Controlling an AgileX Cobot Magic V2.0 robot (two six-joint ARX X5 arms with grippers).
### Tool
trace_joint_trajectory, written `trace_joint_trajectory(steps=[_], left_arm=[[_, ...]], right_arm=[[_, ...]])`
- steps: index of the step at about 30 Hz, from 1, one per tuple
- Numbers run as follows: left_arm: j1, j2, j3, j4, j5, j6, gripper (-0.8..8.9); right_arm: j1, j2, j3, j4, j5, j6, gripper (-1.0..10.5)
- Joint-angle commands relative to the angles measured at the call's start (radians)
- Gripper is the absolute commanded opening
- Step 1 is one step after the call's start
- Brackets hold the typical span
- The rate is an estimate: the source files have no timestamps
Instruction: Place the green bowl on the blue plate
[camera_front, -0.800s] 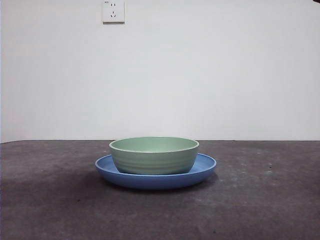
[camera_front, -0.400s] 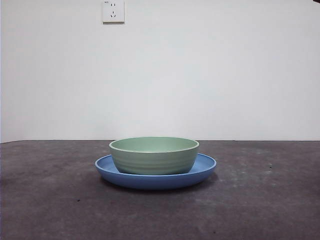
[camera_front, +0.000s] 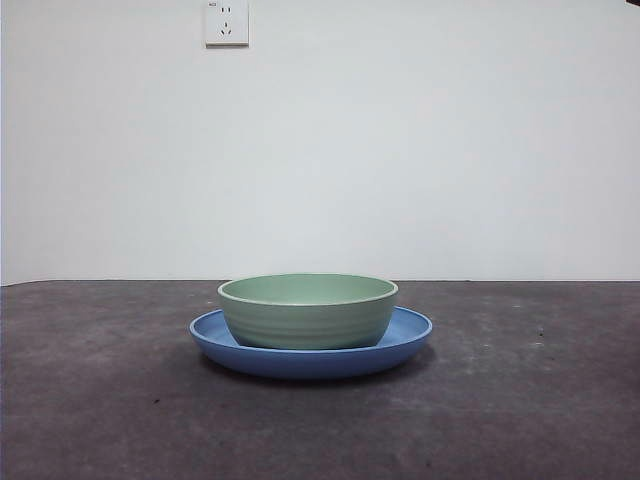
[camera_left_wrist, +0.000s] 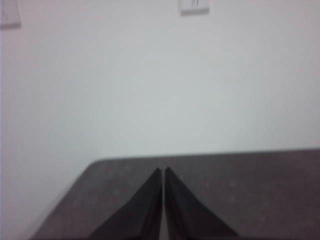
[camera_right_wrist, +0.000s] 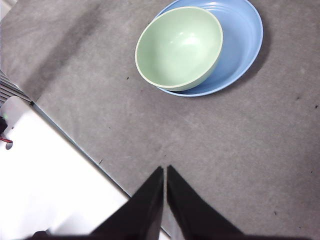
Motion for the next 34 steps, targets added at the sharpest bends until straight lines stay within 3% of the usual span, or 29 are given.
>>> trace_joint_trajectory(steps=[1, 12, 25, 34], left_arm=[[0.006, -0.04, -0.074, 0.014, -0.004, -0.001, 0.09], [0.008, -0.127, -0.246, -0.037, -0.004, -0.024, 0.09], [0.008, -0.15, -0.274, -0.216, -0.004, -0.033, 0.09], [0.008, -0.15, -0.273, -0.217, -0.003, -0.033, 0.09]], right_arm=[[0.007, 0.006, 0.019, 0.01, 0.0, -0.008, 0.1], [0.007, 0.006, 0.019, 0.01, 0.0, -0.008, 0.1], [0.007, 0.006, 0.019, 0.01, 0.0, -0.008, 0.1], [0.007, 0.006, 0.019, 0.01, 0.0, -0.008, 0.1]])
